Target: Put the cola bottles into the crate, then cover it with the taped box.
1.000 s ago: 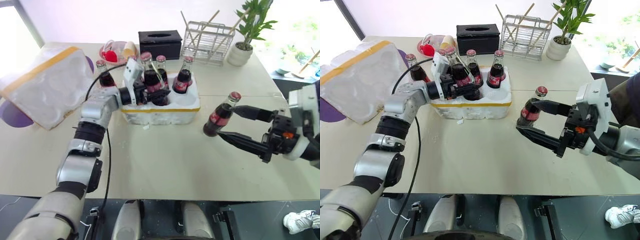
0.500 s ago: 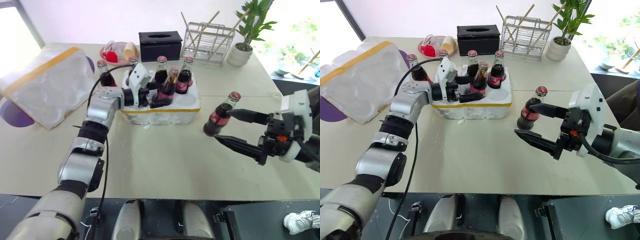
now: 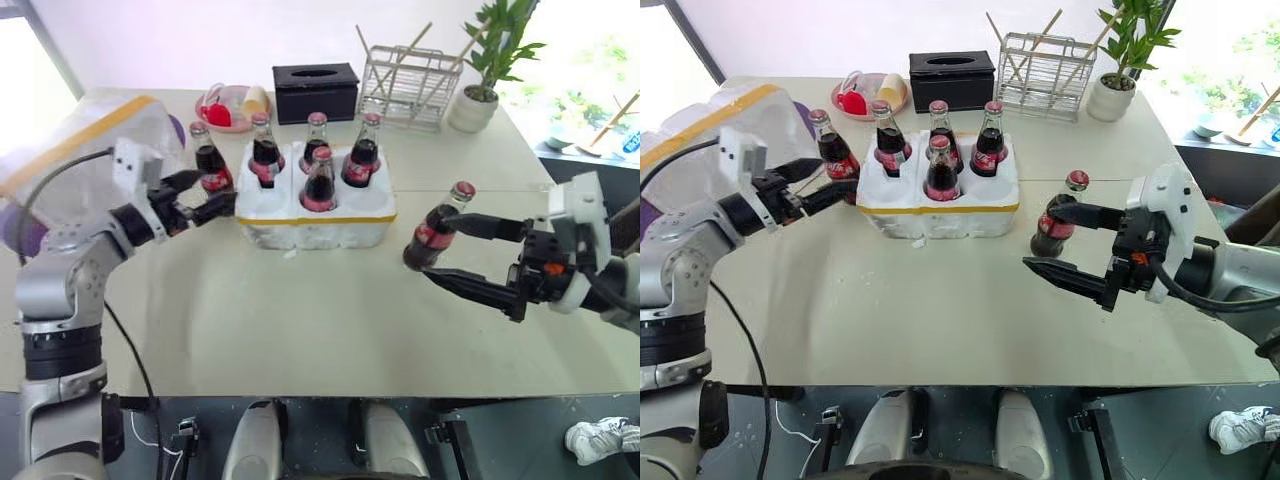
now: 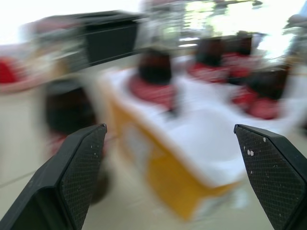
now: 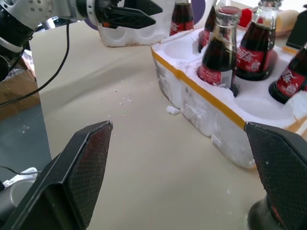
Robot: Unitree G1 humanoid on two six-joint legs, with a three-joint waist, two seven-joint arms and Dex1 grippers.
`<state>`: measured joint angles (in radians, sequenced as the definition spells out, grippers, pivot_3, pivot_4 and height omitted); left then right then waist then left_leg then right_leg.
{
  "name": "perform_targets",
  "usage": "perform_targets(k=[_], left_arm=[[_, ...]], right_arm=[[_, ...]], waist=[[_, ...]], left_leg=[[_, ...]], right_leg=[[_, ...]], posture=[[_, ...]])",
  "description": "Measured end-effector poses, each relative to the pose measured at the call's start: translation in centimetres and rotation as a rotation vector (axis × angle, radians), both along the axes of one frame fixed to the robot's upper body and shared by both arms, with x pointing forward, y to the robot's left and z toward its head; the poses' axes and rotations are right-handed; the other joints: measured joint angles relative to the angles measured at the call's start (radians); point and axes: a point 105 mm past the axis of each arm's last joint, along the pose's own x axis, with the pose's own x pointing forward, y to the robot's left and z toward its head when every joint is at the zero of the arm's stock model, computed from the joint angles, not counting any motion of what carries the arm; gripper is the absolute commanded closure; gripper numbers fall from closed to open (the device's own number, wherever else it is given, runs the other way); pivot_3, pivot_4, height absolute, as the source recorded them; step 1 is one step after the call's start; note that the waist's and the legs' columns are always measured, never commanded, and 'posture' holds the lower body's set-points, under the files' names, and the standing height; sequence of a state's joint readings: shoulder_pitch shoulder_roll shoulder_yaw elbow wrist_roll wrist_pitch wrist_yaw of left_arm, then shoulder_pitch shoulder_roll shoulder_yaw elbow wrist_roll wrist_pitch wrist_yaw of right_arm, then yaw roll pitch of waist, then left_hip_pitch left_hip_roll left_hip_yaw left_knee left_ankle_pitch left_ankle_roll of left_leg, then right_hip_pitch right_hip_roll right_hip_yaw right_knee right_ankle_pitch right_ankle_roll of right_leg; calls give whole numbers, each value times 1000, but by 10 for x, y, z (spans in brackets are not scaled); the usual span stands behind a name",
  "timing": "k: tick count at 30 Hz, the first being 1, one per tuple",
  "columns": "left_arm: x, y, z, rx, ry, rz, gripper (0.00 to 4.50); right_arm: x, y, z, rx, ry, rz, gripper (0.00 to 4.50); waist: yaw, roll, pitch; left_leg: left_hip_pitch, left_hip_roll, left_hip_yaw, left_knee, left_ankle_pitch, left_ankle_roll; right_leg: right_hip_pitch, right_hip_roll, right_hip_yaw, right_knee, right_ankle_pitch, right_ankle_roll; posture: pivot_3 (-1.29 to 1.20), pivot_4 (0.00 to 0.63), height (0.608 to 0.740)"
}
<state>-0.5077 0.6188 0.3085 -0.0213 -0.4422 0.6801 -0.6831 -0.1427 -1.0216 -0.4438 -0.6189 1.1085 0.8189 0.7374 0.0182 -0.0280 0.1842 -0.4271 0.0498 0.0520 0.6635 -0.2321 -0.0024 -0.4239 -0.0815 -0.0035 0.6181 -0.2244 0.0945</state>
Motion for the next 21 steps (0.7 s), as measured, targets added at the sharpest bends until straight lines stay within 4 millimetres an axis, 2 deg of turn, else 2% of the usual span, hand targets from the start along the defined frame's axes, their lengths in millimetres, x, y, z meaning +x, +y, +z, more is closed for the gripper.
perform_targets(k=[5, 14, 21], left_arm=[[24, 2, -15, 44, 28, 49, 49], [53, 7, -19, 87, 38, 68, 49], [74, -5, -27, 93, 60, 45, 49]], right_arm=[[4, 3, -1, -5, 10, 22, 0], [6, 1, -1, -9, 15, 7, 0], [5, -1, -4, -13, 22, -17, 0]], waist=[[-3, 0, 0], [-6, 0, 0], [-4, 0, 0]], left_leg=[[-2, 0, 1, 0, 0, 0], [-2, 0, 1, -1, 0, 0], [-2, 0, 1, -1, 0, 0]], right_leg=[[-1, 0, 0, -2, 0, 0], [-2, 0, 0, -1, 0, 0], [-2, 0, 0, -1, 0, 0]], posture=[[0, 150, 740], [0, 150, 740], [0, 150, 740]])
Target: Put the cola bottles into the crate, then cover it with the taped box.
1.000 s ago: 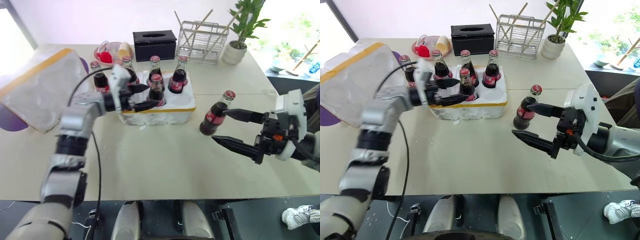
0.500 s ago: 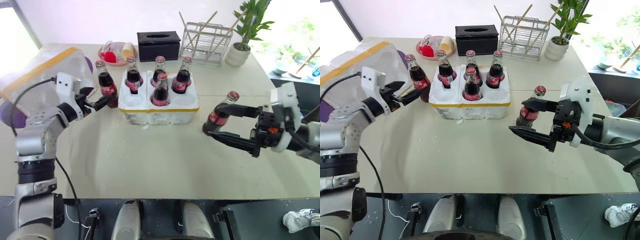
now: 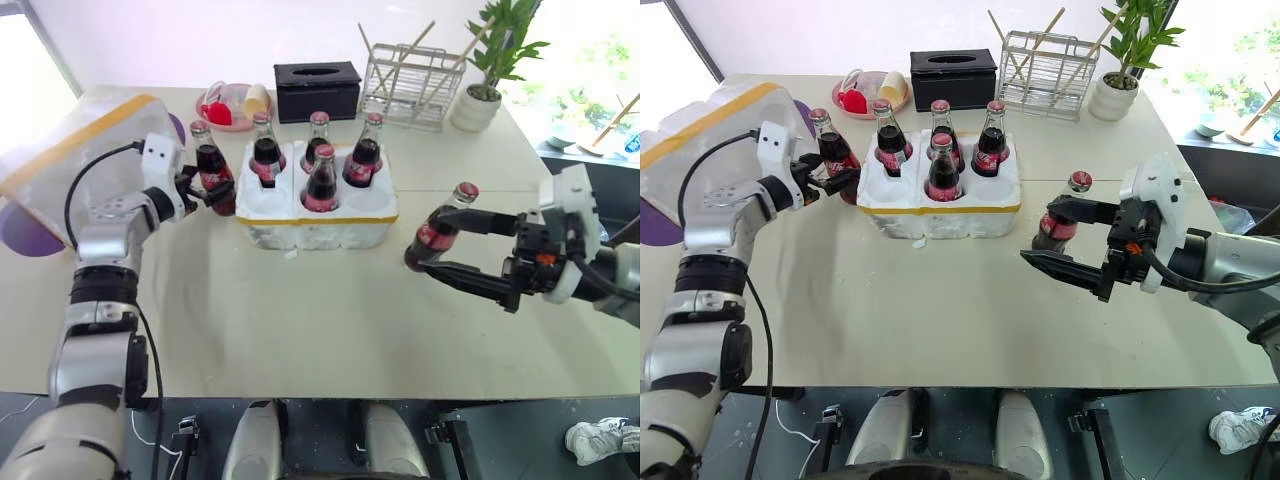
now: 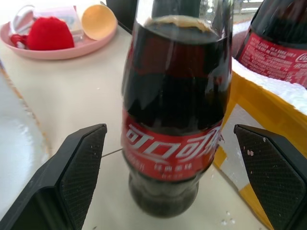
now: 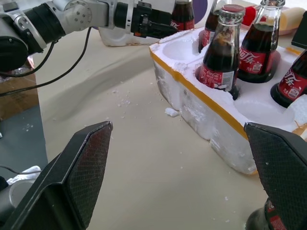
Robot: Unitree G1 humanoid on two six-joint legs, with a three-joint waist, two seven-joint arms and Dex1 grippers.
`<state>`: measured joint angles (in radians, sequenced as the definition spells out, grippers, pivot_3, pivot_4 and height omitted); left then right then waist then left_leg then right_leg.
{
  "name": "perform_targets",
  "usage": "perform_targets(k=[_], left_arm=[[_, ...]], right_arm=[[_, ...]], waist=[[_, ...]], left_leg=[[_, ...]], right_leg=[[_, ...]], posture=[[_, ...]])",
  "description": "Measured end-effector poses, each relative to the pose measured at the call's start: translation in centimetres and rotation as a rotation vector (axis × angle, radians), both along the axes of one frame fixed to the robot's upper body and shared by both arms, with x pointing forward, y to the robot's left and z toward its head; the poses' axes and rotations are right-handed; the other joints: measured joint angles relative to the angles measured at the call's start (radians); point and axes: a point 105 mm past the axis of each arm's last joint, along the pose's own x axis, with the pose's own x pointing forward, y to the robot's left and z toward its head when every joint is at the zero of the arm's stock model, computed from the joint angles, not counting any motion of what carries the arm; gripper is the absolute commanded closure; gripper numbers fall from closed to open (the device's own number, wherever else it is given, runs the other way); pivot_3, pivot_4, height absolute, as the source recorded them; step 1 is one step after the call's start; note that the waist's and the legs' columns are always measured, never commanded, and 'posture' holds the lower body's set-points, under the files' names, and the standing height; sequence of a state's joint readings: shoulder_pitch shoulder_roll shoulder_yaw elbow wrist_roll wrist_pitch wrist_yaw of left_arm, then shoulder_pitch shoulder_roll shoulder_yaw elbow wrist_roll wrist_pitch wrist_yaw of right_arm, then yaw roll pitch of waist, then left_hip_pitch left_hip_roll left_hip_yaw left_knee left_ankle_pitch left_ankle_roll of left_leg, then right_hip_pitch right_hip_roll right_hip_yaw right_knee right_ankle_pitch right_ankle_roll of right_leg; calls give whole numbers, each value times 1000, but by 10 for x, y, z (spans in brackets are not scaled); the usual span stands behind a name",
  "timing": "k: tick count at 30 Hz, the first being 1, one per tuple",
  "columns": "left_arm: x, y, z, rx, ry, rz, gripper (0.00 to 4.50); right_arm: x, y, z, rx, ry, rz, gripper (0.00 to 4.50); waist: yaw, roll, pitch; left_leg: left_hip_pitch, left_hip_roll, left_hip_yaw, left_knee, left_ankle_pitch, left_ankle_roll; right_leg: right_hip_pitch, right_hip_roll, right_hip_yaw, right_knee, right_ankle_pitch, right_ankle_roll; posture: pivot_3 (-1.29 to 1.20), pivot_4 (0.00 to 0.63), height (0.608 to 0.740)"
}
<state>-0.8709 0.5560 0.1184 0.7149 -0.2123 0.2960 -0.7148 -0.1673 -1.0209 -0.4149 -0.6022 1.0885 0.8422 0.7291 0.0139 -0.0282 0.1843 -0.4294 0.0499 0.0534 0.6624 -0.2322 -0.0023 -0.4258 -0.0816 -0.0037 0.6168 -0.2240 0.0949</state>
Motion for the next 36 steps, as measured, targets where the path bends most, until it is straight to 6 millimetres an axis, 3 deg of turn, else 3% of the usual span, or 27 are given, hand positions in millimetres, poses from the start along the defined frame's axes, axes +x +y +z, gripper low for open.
perform_targets(k=[5, 7, 8, 9, 15, 18, 21, 24, 26, 29, 32, 36], left_arm=[[9, -4, -5, 7, 11, 1, 49], [10, -1, -10, 7, 19, 7, 855], [10, 0, -13, 1, 29, 10, 1464], [10, 1, -13, -2, 28, 11, 1717], [-3, 15, -12, 0, 62, -37, 1692], [-24, 28, -11, -40, 110, -84, 1692], [-52, 30, 7, -123, 134, -192, 1692], [-76, 20, 52, -168, 69, -336, 1692], [-80, 9, 86, -186, -16, -390, 1692], [-77, -4, 114, -204, -85, -420, 1692], [-69, -24, 113, -225, -77, -476, 1692], [-51, -52, 74, -175, 18, -515, 1692]], right_arm=[[-1, 0, 2, 10, -6, -11, 0], [-1, -1, 3, 12, -10, -17, 0], [-1, -1, 3, 14, -11, -19, 0], [-1, -1, 4, 14, -14, -22, 0], [-3, -3, 3, 17, -14, -40, 0], [-4, -4, 4, 17, -18, -54, 0], [-6, -4, 3, 19, -13, -58, 0], [-8, -5, 1, 18, -5, -62, 0], [-8, -5, 0, 18, -5, -65, 0], [-9, -7, 0, 17, -7, -79, 0], [-10, -8, -2, 16, 1, -86, 0], [-10, -9, -3, 21, 0, -97, 0]], waist=[[0, 0, 0], [-1, 0, 0], [-1, 0, 0], [-1, 0, 0], [-10, 0, 0], [-18, -1, 1], [-23, -2, 2], [-15, -4, 3], [-1, -4, 3], [6, -4, 3], [2, -4, 3], [0, -4, 3]], left_leg=[[0, 0, 0, 0, 0, 0], [0, 0, 0, 0, 0, 0], [0, 0, 0, 0, 0, 0], [0, 0, 0, 0, 0, 0], [0, 1, 0, -1, 0, 0], [0, 1, 0, -2, 0, 0], [-3, 2, -2, -1, 0, 0], [-5, 1, -3, 0, 0, 0], [-5, 0, -3, 2, 0, 0], [-5, 0, -3, 4, 0, 0], [-5, -1, -3, 4, 0, 0], [-5, 0, -3, 3, 0, 0]], right_leg=[[0, 0, 0, 0, 0, 0], [0, 0, 0, 0, 0, 0], [0, 0, 0, 0, 0, 0], [0, 0, 0, 0, 0, 0], [-1, 0, 0, 1, 0, 0], [-3, 1, 0, 2, 0, 0], [-4, 1, -1, 3, 0, 0], [-4, 0, -2, 2, 0, 0], [-4, 0, -2, 1, 0, 0], [-1, 0, -2, 1, 0, 0], [-1, 0, -1, 1, 0, 0], [-2, 1, -1, 2, 0, 0]], posture=[[0, 150, 740], [0, 150, 740], [0, 150, 740], [0, 150, 740], [0, 150, 740], [0, 150, 740], [0, 150, 740], [0, 150, 740], [0, 150, 740], [0, 150, 740], [0, 150, 740], [0, 150, 740]])
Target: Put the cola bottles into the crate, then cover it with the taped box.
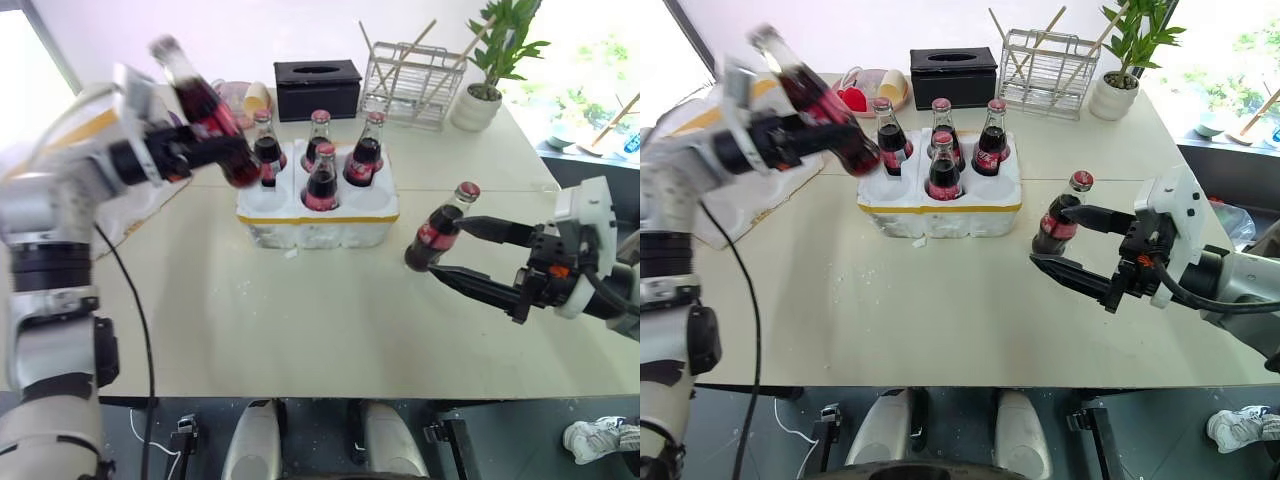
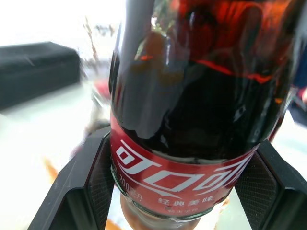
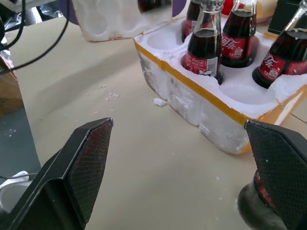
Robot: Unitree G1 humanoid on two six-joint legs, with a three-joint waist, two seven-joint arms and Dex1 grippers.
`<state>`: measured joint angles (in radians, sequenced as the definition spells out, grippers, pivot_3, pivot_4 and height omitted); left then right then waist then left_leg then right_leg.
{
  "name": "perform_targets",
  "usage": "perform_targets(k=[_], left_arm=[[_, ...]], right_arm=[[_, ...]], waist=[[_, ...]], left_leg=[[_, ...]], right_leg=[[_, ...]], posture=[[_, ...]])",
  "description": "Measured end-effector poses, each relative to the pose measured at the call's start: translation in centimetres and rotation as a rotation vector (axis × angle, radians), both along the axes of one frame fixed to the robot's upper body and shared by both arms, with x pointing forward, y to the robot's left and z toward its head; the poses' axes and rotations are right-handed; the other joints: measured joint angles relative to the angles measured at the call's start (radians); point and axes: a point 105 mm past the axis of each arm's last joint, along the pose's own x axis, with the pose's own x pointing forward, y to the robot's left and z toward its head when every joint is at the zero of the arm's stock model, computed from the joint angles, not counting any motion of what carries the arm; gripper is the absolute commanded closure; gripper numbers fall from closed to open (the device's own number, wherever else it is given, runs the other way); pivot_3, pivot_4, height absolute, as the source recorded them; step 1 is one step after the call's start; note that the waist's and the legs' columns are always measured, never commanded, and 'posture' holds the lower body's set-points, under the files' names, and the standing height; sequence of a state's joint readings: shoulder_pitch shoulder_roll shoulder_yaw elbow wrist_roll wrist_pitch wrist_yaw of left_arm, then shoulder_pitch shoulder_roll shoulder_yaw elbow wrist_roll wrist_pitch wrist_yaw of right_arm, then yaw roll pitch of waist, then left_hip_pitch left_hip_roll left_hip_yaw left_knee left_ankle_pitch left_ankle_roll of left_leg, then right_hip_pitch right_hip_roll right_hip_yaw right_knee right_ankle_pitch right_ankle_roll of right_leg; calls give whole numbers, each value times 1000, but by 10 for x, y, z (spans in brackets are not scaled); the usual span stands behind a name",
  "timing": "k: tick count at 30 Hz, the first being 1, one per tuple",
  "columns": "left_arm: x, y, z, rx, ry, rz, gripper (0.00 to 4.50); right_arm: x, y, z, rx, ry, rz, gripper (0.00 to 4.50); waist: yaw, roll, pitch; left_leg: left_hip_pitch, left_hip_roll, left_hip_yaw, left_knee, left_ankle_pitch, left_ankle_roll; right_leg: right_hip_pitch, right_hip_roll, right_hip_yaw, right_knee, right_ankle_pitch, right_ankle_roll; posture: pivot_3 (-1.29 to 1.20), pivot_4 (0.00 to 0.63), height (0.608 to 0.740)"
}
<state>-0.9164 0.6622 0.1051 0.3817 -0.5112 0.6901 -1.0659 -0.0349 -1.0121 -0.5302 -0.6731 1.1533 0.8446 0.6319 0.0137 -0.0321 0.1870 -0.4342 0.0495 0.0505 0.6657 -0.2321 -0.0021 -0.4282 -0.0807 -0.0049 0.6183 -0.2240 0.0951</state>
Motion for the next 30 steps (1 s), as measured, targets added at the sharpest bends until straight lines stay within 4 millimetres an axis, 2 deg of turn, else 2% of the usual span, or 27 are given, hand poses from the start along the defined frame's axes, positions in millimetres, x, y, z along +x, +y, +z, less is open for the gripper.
perform_targets(k=[2, 4, 9, 10, 11, 12, 19, 22, 25, 27, 30], left_arm=[[6, -10, -19, 45, 35, -14, 1692], [10, -13, -29, 110, 20, -13, 1692], [16, -15, -41, 185, -25, 3, 1692], [17, -17, -43, 187, -30, 3, 657], [18, -19, -44, 190, -42, 10, 235], [19, -19, -45, 191, -46, 17, 68], [15, -25, -51, 182, -42, 9, 68], [-7, -23, -38, 79, -7, -55, 68], [-38, -4, -5, -6, -25, -116, 68], [-58, -2, 14, -16, -59, -158, 68], [-84, -6, 18, -4, -52, -239, 68]], right_arm=[[0, 0, -1, 4, 1, -6, 0], [-1, -1, -4, 6, 10, -16, 0], [-1, -1, -7, 15, 13, -37, 0], [-2, -1, -7, 18, 11, -37, 0], [-2, -1, -7, 21, 9, -40, 0], [-2, -1, -7, 23, 6, -42, 0], [3, -5, -5, 23, -32, -80, 0], [9, -22, -12, 29, -37, -175, 0], [11, -43, -34, 20, 37, -277, 0], [14, -48, -36, 28, 19, -312, 0], [21, -53, -42, 31, 1, -365, 0]], waist=[[-3, 0, 0], [-5, 0, 0], [-1, 0, 1], [0, 0, 1], [1, 0, 0], [1, 0, 0], [-1, 0, 0], [-5, 0, 0], [-7, 1, 0], [-5, 1, 0], [-4, 2, -1]], left_leg=[[0, 0, 0, 0, 0, 0], [0, 1, 0, -1, 0, 0], [-1, 1, 0, -1, 0, 0], [-1, 1, 0, -1, 0, 0], [-1, 0, 0, -1, 0, 0], [-1, 0, 0, 0, 0, 0], [-1, 0, 0, 0, 0, 0], [-1, 1, 0, -1, 0, 0], [0, 1, -1, -1, 0, 0], [2, 1, 0, -1, 0, 0], [7, 1, 1, -1, 0, 0]], right_leg=[[-1, 0, 0, 0, 0, 0], [-2, 1, 0, 0, 0, 1], [-2, 1, 0, 0, 0, 0], [-2, 0, 0, 0, 0, 0], [-1, 0, 0, 0, 0, 0], [-1, 0, 0, 0, 0, 0], [-1, 0, 0, 0, 0, 0], [-1, 0, 0, 1, 1, 1], [-2, 0, 0, 2, 1, 3], [0, 0, 0, 2, 0, 1], [4, 0, 1, 1, 0, 0]], posture=[[0, 150, 740], [0, 150, 740], [0, 150, 740], [0, 150, 740], [0, 150, 740], [0, 150, 740], [0, 150, 740], [0, 150, 740], [0, 150, 740], [0, 150, 740], [0, 150, 740]])
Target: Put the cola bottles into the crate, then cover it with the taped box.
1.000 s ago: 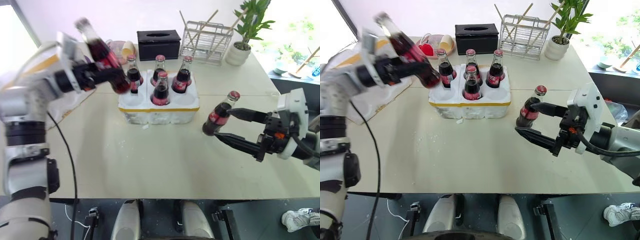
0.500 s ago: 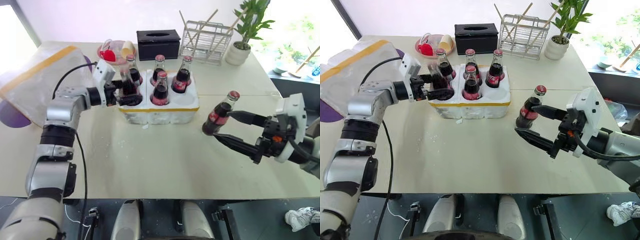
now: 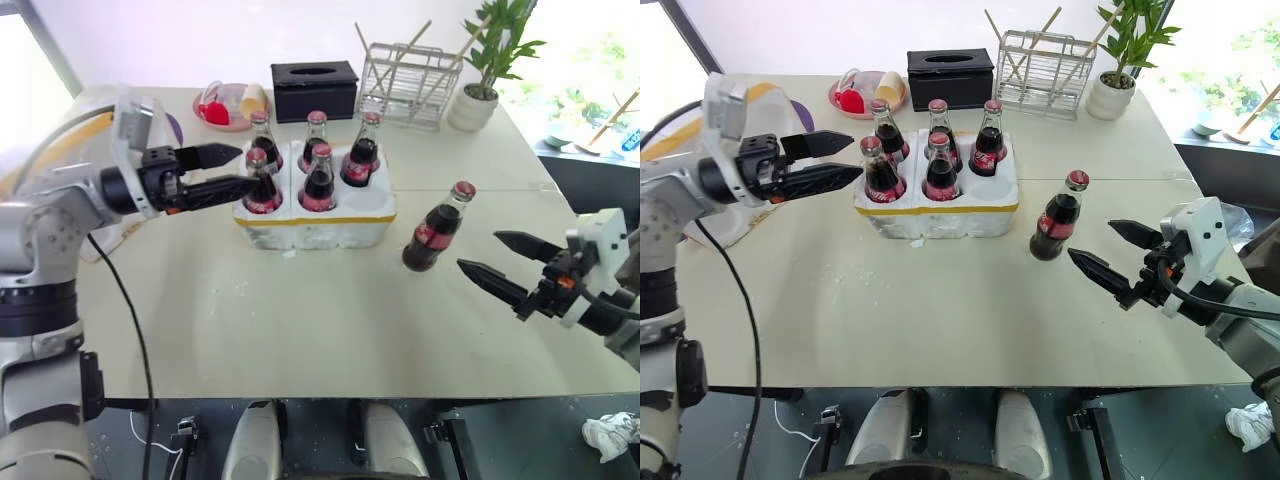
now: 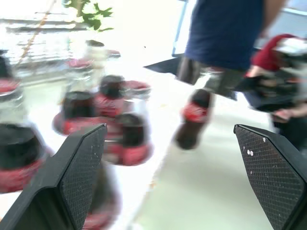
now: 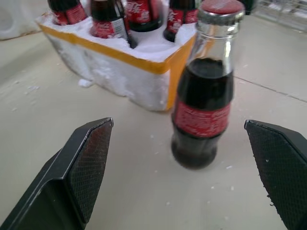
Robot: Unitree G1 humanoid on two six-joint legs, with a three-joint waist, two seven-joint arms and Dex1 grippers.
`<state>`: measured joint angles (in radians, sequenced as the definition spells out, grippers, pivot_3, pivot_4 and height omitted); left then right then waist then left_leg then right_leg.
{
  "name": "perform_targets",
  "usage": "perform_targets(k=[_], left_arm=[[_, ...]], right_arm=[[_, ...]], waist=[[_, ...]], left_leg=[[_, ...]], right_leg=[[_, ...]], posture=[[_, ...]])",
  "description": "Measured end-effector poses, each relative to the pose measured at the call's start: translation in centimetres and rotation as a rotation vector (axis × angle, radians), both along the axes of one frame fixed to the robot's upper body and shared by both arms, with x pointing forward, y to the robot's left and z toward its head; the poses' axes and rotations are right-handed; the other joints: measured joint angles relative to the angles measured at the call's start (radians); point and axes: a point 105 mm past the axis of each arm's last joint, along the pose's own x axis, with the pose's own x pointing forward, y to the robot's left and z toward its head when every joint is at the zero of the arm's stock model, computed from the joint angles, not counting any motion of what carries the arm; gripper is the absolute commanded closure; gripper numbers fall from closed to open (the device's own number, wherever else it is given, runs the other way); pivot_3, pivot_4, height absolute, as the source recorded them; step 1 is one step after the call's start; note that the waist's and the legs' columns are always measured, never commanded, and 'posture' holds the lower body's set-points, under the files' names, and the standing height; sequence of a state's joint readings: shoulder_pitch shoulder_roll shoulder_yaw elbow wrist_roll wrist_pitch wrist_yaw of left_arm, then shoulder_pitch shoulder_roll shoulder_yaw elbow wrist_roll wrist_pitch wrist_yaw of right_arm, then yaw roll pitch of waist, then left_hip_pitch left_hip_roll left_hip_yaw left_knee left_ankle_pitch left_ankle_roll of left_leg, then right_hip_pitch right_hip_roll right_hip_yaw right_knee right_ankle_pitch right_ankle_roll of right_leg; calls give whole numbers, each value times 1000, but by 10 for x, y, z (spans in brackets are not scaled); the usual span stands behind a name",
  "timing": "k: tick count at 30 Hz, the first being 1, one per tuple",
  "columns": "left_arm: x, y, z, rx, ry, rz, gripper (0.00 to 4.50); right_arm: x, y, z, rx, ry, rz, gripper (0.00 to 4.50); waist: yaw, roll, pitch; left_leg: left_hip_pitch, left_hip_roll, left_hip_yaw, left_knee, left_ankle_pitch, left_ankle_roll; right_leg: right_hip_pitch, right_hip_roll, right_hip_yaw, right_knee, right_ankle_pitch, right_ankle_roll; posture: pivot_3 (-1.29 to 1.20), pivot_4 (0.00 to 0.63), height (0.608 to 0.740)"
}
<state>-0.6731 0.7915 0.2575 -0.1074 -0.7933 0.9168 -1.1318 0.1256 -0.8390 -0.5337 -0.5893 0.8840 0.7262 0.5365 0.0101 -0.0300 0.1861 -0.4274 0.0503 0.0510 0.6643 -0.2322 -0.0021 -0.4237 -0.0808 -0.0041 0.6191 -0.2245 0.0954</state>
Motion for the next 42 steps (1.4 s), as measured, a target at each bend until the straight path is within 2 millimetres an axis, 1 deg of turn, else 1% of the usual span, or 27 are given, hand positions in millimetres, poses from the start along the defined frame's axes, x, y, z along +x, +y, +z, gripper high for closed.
perform_targets(k=[4, 7, 9, 13, 20, 24, 26, 28, 29, 30, 32, 34, 36, 37, 39, 42], left_arm=[[-27, -15, -8, 72, 13, -98, 68], [-38, -25, -28, 153, 35, -136, 68], [-38, -29, -39, 176, 52, -131, 68], [-36, -34, -52, 197, 63, -109, 68], [-29, -41, -59, 174, 59, -80, 68], [-25, -41, -58, 170, 57, -70, 68], [-23, -41, -56, 165, 45, -58, 0], [-21, -41, -56, 163, 43, -48, 0], [-20, -40, -56, 163, 43, -46, 0], [-20, -40, -56, 164, 42, -45, 0], [-19, -39, -56, 165, 42, -38, 0], [-17, -39, -56, 165, 40, -29, 0], [-17, -38, -56, 164, 37, -19, 0], [-16, -36, -56, 163, 36, -10, 0], [-15, -34, -55, 159, 32, 4, 0], [-13, -30, -53, 150, 23, 39, 0]], right_arm=[[9, 1, -16, 27, 28, -30, 0], [19, 5, -20, 49, 26, -27, 0], [25, 7, -22, 59, 27, -28, 0], [38, 11, -31, 92, 37, -28, 0], [61, 23, -42, 200, 56, -7, 0], [74, 23, -43, 219, 51, -22, 0], [79, 23, -43, 221, 44, -32, 530], [80, 25, -44, 221, 41, -20, 1292], [80, 22, -40, 213, 18, -29, 1720], [79, 22, -38, 206, 16, -25, 1881], [75, 26, -38, 205, 27, 5, 1881], [70, 32, -31, 200, 35, 48, 1881], [68, 35, -17, 204, 20, 80, 1881], [69, 38, -4, 202, -3, 101, 1881], [69, 45, 28, 203, -77, 154, 1881], [67, 67, 80, 210, -214, 262, 1881]], waist=[[2, 0, 0], [0, 2, 0], [0, 2, 0], [1, 2, 0], [0, 2, 0], [-1, 3, 0], [0, 3, 0], [1, 3, 0], [1, 3, 0], [0, 3, 0], [0, 4, 1], [-1, 7, 3], [-3, 8, 4], [-5, 9, 4], [-9, 11, 5], [-18, 11, 6]], left_leg=[[0, 0, 1, 0, 0, 0], [0, 0, 1, 0, 0, 0], [0, 0, 1, 0, 0, 0], [0, 0, 1, 0, 0, 0], [0, 0, 1, -1, 0, 0], [0, 0, 1, -1, 0, 0], [0, 0, 1, -1, 0, 0], [0, 0, 1, -1, 0, 0], [0, 0, 1, -1, 0, 0], [0, 0, 1, -1, 0, 0], [0, 0, 1, -2, 0, 0], [0, 0, 1, -2, 0, 0], [0, 0, 2, -2, 0, 0], [0, 0, 2, -2, 0, 0], [0, 0, 2, -2, 0, 0], [0, 0, 2, -3, 0, 0]], right_leg=[[0, -1, 0, 0, 0, 0], [-1, 0, 1, 0, 0, 0], [-1, 0, 1, 0, 0, 0], [-1, 0, 1, 0, 0, 0], [-1, 1, 1, 0, 0, 0], [-1, 1, 1, 0, 0, 0], [-1, 1, 1, 0, 0, 0], [-1, 1, 1, 0, 0, 0], [-1, 1, 1, 0, 0, 0], [-1, 1, 1, 0, 0, 0], [-1, 1, 1, 0, 0, 0], [-2, 1, 1, 1, 0, 0], [-3, 1, 1, 1, 0, 0], [-3, 1, 1, 1, 0, 0], [-3, 1, 2, 1, 0, 0], [-4, 2, 2, 2, 0, 0]], posture=[[0, 150, 740], [0, 150, 740], [0, 150, 740], [0, 150, 740], [0, 150, 740], [0, 150, 740], [0, 150, 740], [0, 150, 740], [0, 150, 740], [0, 150, 740], [0, 150, 740], [0, 150, 740], [0, 150, 740], [0, 150, 740], [0, 150, 740], [0, 150, 740]])
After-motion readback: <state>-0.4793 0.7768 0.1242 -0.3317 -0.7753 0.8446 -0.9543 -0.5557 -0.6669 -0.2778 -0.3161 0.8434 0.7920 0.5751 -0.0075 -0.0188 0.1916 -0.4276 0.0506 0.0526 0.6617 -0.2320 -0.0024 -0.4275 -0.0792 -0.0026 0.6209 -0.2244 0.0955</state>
